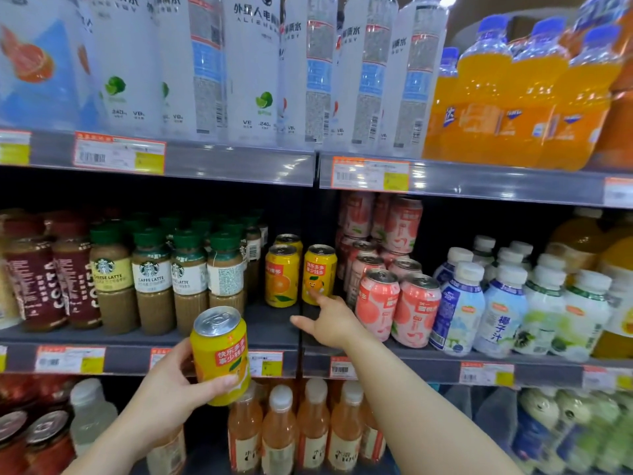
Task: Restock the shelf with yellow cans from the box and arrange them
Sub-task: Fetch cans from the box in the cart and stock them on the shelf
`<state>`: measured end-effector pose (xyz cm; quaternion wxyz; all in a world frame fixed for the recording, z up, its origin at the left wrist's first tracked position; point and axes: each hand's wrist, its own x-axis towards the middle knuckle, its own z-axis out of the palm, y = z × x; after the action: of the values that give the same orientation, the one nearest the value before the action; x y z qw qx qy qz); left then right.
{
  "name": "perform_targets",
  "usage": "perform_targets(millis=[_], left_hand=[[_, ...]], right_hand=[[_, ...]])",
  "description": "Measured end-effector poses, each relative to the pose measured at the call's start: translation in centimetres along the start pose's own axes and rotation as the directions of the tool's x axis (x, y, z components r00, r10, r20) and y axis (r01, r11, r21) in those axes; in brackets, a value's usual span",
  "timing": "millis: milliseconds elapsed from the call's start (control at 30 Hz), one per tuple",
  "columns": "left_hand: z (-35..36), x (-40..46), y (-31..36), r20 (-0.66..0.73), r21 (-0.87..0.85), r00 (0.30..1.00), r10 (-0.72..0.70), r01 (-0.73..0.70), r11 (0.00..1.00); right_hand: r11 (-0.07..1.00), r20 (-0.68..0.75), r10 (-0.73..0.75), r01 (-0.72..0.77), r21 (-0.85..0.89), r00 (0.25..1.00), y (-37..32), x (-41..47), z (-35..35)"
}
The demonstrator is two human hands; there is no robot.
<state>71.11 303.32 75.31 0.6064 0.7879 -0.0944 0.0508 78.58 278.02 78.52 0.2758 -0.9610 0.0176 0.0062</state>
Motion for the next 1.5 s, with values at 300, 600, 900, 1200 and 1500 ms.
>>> perform_targets(millis=[300, 600, 900, 1200, 1500], left_hand=[[-0.4, 0.4, -0.6, 0.012, 0.047, 0.998, -0.066, 0.065, 0.997], [3.2, 1.2, 2.8, 0.004, -0.082, 1.0, 0.012, -0.012, 0.997], [5.5, 4.2, 4.9, 0.021, -0.027, 0.997, 0.078, -0.077, 0.997], [1.0, 1.7, 2.0, 0.043, -0.156, 0.998, 0.041, -0.034, 0.987], [-1.8, 0.1, -0.3, 0.045, -0.121, 0.999, -0.016, 0.022, 0.992]], right_hand=[[0.996, 0.014, -0.006, 0.005, 0.09, 1.0, 0.6, 2.1, -0.1], [0.887, 0.178, -0.418, 0.358, 0.291, 0.891, -1.9, -6.3, -2.1], [0.912, -0.206, -0.072, 0.148, 0.382, 0.976, -0.9, -3.5, -1.0], [0.906, -0.213, 0.164, -0.061, 0.419, 0.963, -0.8, -0.3, -0.1], [0.993, -0.103, -0.006, 0.018, 0.117, 0.995, -0.7, -5.1, -0.4]])
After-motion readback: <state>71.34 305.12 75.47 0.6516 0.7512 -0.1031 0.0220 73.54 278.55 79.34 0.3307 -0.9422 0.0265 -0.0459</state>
